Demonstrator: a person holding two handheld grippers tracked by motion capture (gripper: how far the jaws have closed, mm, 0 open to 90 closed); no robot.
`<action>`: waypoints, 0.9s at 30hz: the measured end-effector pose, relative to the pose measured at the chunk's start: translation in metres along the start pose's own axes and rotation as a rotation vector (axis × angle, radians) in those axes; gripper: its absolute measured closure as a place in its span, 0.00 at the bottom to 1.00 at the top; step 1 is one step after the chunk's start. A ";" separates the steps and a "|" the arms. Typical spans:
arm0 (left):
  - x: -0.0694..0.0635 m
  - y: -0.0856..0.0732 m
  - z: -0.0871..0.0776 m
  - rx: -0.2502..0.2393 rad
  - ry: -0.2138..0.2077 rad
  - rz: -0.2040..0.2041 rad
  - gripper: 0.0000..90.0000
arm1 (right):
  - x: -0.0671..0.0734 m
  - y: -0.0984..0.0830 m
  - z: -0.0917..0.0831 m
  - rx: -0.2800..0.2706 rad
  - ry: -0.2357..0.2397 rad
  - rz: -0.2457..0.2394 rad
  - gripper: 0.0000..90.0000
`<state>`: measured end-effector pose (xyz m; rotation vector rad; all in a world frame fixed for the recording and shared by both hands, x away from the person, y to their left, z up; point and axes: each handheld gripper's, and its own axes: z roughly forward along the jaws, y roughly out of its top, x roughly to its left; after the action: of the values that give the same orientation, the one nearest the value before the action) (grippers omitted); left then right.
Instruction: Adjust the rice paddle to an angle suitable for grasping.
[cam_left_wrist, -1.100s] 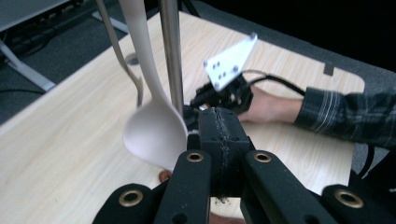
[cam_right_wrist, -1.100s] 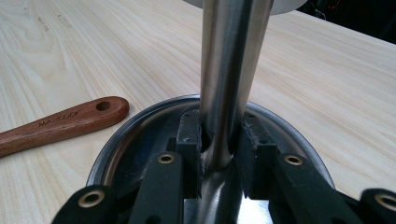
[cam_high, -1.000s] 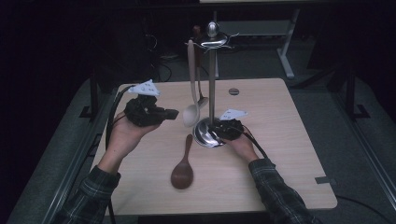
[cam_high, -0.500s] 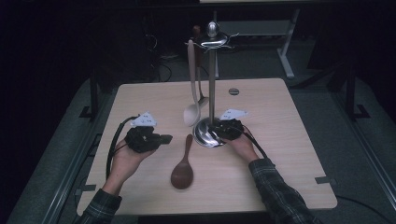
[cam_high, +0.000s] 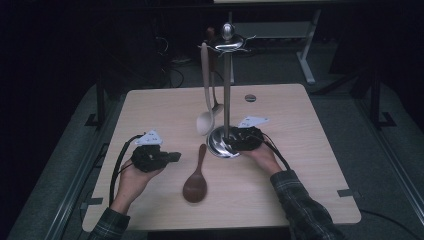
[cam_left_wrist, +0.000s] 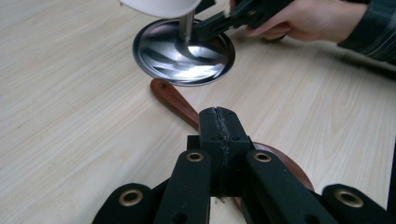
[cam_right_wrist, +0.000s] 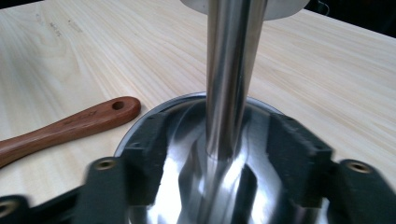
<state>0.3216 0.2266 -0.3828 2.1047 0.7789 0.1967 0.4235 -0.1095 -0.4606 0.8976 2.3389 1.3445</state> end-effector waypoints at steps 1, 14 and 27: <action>0.000 -0.001 0.000 0.001 -0.001 -0.002 1.00 | 0.001 0.001 -0.005 0.002 -0.001 -0.001 0.36; -0.016 -0.001 0.029 0.045 -0.054 -0.005 1.00 | 0.011 -0.021 -0.072 0.021 0.004 0.041 0.19; -0.027 -0.004 0.086 0.128 -0.116 0.004 1.00 | 0.022 -0.045 -0.097 0.053 -0.003 0.052 0.18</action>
<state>0.3329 0.1545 -0.4356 2.2167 0.7346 0.0268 0.3382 -0.1765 -0.4478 0.9809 2.3746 1.3060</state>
